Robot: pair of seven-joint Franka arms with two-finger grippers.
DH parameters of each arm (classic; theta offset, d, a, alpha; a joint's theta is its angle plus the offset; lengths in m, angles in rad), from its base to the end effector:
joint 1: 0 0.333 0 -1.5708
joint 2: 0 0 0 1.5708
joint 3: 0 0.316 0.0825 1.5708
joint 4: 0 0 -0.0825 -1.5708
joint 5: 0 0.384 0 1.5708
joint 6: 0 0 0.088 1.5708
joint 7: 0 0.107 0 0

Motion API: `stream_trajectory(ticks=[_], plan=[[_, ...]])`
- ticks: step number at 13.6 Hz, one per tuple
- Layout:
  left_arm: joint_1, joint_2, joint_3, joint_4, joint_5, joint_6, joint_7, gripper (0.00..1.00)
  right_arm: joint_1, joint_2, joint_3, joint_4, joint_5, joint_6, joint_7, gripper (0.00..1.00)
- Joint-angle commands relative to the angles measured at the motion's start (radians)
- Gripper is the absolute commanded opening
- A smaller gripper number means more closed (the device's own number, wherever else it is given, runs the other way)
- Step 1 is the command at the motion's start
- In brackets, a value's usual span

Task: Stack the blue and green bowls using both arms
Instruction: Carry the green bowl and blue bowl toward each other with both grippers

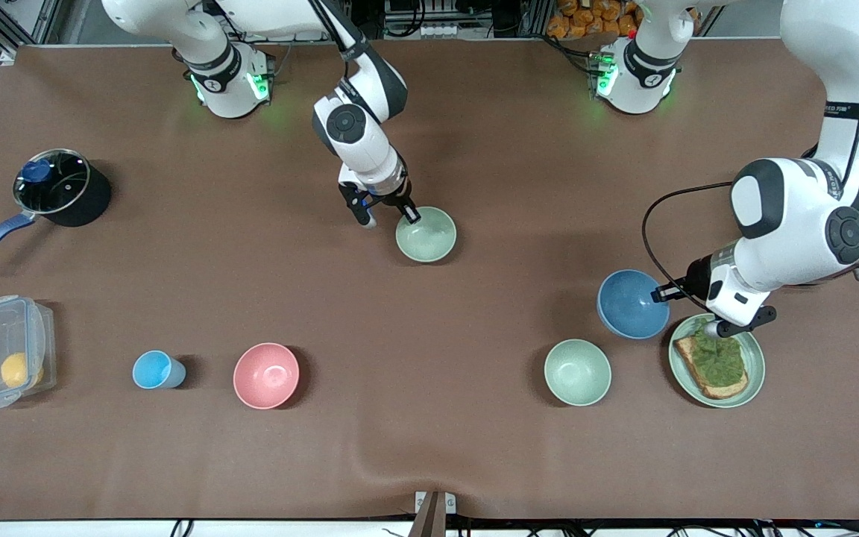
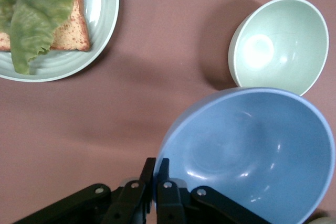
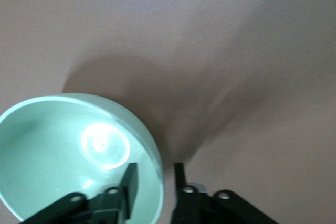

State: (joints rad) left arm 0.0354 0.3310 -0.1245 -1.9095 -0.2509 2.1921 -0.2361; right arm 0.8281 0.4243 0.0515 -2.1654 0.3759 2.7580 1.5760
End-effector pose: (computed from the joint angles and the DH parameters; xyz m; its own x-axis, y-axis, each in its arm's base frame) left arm 0.6136 -0.0600 0.3229 0.9510 0.2853 -0.1190 0.3050 -0.9284 0.2120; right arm 0.3809 0.4364 0.2110 0.5059 -0.8359 -0.2130 -0.8626 -0.4900 -0.1257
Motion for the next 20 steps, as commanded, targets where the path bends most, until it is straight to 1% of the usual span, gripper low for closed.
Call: stream_trajectory(ticks=[1,2,5,7,8,9,10,11,12,13,14,15,16,17,18,19,20], plan=[[0.012,-0.009,-0.009,-0.008,-0.025,-0.008,0.006,0.0,0.002,-0.01,-0.008,0.038,0.012,-0.076,0.032,1.0],[0.006,-0.009,-0.011,-0.009,-0.027,-0.008,0.003,0.0,0.002,-0.013,-0.01,0.047,0.012,-0.095,0.033,1.0],[-0.014,-0.01,-0.052,-0.011,-0.016,-0.011,0.004,0.0,-0.029,-0.013,-0.01,0.111,0.02,-0.246,0.079,1.0],[-0.012,-0.029,-0.127,-0.028,-0.015,-0.017,-0.023,0.0,-0.062,-0.012,-0.01,0.191,0.02,-0.392,0.096,1.0],[-0.014,-0.044,-0.148,-0.048,-0.015,-0.017,-0.05,0.0,-0.085,-0.01,-0.01,0.229,0.02,-0.469,0.095,1.0],[-0.015,-0.05,-0.176,-0.054,-0.015,-0.017,-0.083,0.0,-0.099,-0.009,-0.012,0.264,0.008,-0.527,0.095,1.0],[-0.015,-0.049,-0.214,-0.054,-0.015,-0.017,-0.119,0.0,-0.107,-0.009,-0.013,0.283,0.001,-0.556,0.095,1.0],[-0.018,-0.046,-0.242,-0.052,-0.013,-0.015,-0.158,0.0,-0.121,-0.009,-0.013,0.289,0.001,-0.561,0.093,1.0],[-0.041,-0.041,-0.256,-0.054,-0.01,-0.015,-0.184,0.0,-0.165,-0.007,-0.013,0.297,0.024,-0.578,0.093,1.0],[-0.081,-0.033,-0.256,-0.052,-0.008,-0.015,-0.212,0.0,-0.216,-0.002,-0.01,0.302,0.068,-0.622,0.093,1.0],[-0.124,-0.018,-0.256,-0.048,-0.008,-0.015,-0.253,0.0,-0.239,0.001,-0.012,0.302,0.105,-0.629,0.093,1.0],[-0.164,-0.009,-0.256,-0.043,0.002,-0.012,-0.291,0.0,-0.259,0.016,-0.013,0.302,0.118,-0.617,0.093,1.0],[-0.198,0.003,-0.256,-0.04,0.021,-0.008,-0.328,0.0,-0.288,0.042,-0.012,0.303,0.154,-0.585,0.093,1.0],[-0.216,0.014,-0.256,-0.037,0.04,-0.006,-0.359,0.0,-0.299,0.051,-0.012,0.302,0.229,-0.551,0.093,1.0],[-0.233,0.02,-0.256,-0.037,0.053,-0.003,-0.382,0.0,-0.303,0.06,-0.013,0.302,0.276,-0.548,0.091,1.0],[-0.259,0.032,-0.256,-0.036,0.054,0.003,-0.402,0.0,-0.305,0.071,-0.013,0.302,0.293,-0.542,0.096,1.0],[-0.29,0.04,-0.256,-0.034,0.056,0.006,-0.432,0.0,-0.305,0.103,-0.013,0.302,0.314,-0.507,0.098,1.0]])
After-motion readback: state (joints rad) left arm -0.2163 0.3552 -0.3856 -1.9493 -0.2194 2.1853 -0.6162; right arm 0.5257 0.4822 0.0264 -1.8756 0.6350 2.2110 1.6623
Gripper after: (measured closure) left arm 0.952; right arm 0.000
